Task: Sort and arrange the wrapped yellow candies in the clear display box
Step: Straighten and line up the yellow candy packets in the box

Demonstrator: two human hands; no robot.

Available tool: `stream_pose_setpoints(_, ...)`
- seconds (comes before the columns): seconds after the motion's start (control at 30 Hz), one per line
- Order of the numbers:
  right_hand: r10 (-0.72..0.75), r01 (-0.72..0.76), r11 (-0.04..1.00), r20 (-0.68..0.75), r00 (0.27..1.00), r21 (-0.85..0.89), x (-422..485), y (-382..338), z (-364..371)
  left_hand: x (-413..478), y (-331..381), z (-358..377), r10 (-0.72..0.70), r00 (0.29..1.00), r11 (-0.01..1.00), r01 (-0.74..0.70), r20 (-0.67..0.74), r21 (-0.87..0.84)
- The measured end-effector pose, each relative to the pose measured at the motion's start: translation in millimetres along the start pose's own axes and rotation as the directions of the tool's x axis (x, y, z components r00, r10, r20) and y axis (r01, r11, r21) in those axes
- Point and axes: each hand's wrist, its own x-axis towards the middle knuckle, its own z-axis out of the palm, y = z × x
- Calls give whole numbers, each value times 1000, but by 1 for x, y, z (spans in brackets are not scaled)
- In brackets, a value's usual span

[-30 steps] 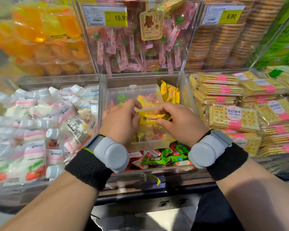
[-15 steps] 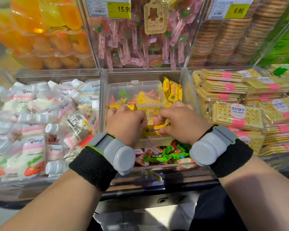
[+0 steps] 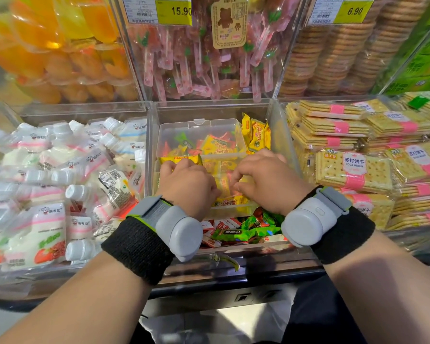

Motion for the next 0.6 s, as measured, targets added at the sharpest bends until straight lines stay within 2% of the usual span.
stream_pose_setpoints(0.13,31,-19,995,-117,993,99,1,8,-8,2,3,-2,-9,1000,1000,9,-9,-7)
stream_pose_setpoints(0.33,102,-63,986,-264,959,155,0,27,-24,5,12,-8,3,993,998,-11,-116,-67)
stream_pose_setpoints(0.6,140,-111,989,-376,916,99,-8,43,-32,20,31,-16,29,979,994,-51,-202,-101)
